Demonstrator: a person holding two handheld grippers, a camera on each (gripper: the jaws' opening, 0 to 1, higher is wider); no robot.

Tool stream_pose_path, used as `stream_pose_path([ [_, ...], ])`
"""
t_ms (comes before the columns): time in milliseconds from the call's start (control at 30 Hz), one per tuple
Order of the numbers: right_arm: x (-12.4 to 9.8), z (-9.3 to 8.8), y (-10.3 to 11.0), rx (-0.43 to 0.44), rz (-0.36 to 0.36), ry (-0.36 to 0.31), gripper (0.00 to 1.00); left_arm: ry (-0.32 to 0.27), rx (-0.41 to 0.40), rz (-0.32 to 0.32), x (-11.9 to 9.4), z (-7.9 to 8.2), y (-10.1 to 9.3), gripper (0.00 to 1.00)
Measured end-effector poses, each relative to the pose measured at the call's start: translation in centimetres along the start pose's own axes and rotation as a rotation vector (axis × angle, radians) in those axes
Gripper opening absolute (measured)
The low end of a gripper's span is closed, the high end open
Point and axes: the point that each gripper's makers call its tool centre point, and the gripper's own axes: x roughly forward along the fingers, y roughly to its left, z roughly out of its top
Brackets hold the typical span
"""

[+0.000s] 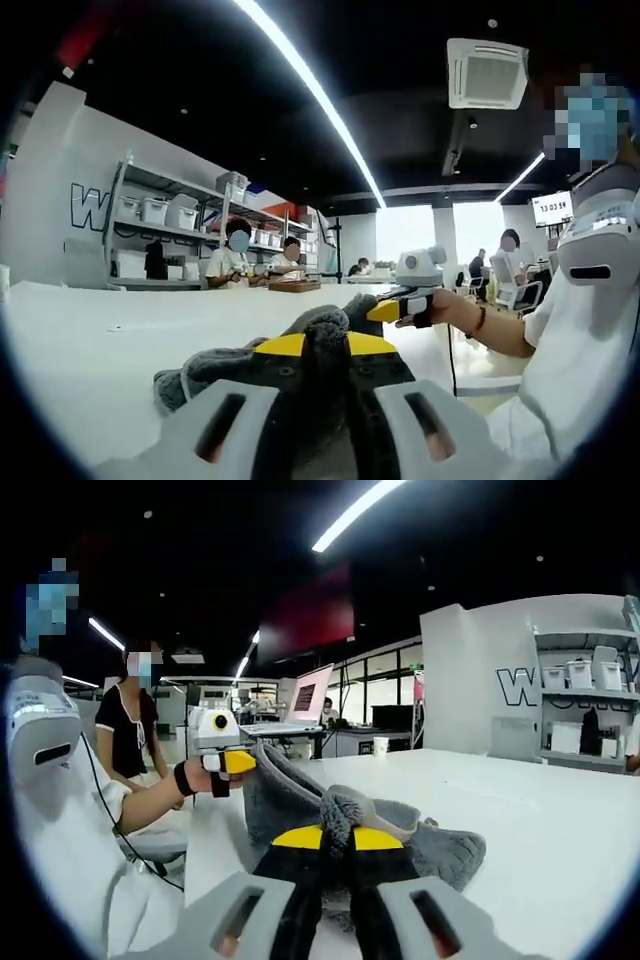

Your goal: Open the folded towel by lifting each exposed corner and separating the folded layers until the towel lies flat within the target outline without major curled edges

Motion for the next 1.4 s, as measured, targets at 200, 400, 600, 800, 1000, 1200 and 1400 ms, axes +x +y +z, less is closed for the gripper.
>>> stream_pose_path([
  [200, -1.0, -0.2, 0.1, -0.020, 0.004, -0.012, 0.00, -0.012, 0.000, -0.002, -1.2, 0.1, 0.2, 0.03],
  [400, -1.7, -0.5, 0.5, -0.020, 0.024, -0.027, 0.00, -0.011, 0.001, -0.011, -2.0, -0.4, -0.2, 0.03],
  [600, -2.3, -1.0, 0.8, 0.015, 0.043, -0.044, 0.00, 0.005, -0.027, -0.043, -2.8, -1.2, -0.7, 0.03],
  [800, -2.6, -1.6, 1.6, 0.016, 0.064, -0.038, 0.00, 0.014, -0.041, -0.050, -3.3, -1.7, -1.0, 0.03],
  [1000, -3.1, -2.6, 3.0, -0.002, 0.123, -0.018, 0.00, 0.031, -0.037, -0.088, -3.7, -2.3, -1.9, 0.03],
  [1200, -3.3, -3.6, 3.8, -0.028, 0.154, 0.010, 0.00, 0.092, 0.036, -0.134, -4.1, -3.5, -3.2, 0.03],
  [1400, -3.6, -4.5, 4.4, -0.050, 0.177, 0.046, 0.00, 0.141, 0.076, -0.154, -4.4, -4.2, -4.0, 0.04],
])
